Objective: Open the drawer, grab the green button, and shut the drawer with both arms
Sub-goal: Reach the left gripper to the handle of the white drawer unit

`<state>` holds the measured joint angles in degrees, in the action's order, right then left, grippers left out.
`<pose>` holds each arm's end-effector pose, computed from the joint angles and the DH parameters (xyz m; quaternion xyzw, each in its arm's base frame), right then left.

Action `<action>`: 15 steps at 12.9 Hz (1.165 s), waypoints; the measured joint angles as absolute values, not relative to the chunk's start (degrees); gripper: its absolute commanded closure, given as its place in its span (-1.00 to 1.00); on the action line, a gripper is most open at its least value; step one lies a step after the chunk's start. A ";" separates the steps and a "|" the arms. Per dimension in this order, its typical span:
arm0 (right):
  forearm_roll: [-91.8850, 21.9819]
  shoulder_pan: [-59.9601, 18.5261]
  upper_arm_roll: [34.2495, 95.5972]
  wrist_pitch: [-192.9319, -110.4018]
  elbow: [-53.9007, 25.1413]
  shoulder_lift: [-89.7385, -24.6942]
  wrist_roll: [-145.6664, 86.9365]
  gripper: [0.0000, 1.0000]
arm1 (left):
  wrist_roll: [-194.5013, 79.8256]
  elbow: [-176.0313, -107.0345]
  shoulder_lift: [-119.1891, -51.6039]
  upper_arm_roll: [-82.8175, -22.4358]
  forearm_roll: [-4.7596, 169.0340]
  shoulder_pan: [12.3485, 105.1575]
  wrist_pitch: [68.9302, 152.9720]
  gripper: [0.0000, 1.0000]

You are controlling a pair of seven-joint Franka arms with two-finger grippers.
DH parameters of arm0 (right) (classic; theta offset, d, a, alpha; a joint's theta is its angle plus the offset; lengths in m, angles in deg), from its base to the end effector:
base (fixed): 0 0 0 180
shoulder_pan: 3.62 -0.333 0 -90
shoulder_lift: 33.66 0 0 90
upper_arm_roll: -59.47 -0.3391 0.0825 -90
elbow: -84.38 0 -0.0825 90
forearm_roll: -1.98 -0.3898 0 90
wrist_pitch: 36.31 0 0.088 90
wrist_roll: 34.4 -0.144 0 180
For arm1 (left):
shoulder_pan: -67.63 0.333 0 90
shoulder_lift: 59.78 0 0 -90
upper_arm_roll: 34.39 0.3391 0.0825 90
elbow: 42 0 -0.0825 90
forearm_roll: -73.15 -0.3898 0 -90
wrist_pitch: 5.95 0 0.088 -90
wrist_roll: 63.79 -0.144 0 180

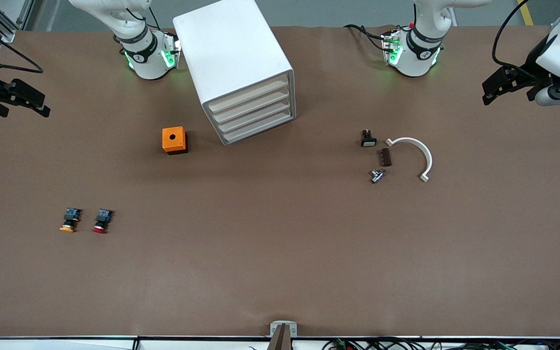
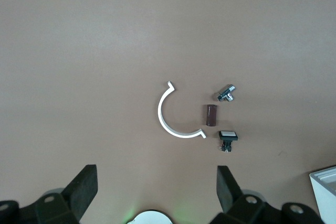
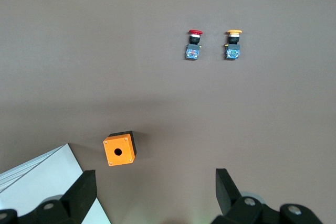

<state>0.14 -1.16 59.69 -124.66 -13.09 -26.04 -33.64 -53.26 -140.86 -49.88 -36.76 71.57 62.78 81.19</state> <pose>0.5102 -0.0193 0.6174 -0.9996 0.0165 0.0126 0.0167 0.4910 -0.0599 0.6241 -0.9993 -0.0297 0.0131 0.0196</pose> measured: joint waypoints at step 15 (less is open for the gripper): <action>2.28 0.06 60.09 -125.02 -12.88 -27.12 -33.36 -1.00 | -34.10 -133.51 -72.75 -41.28 71.60 56.81 93.18 -1.00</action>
<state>2.28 0.06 60.09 -125.02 -12.88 -27.12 -33.36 -34.10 -133.51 -72.75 -41.28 71.60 56.81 93.18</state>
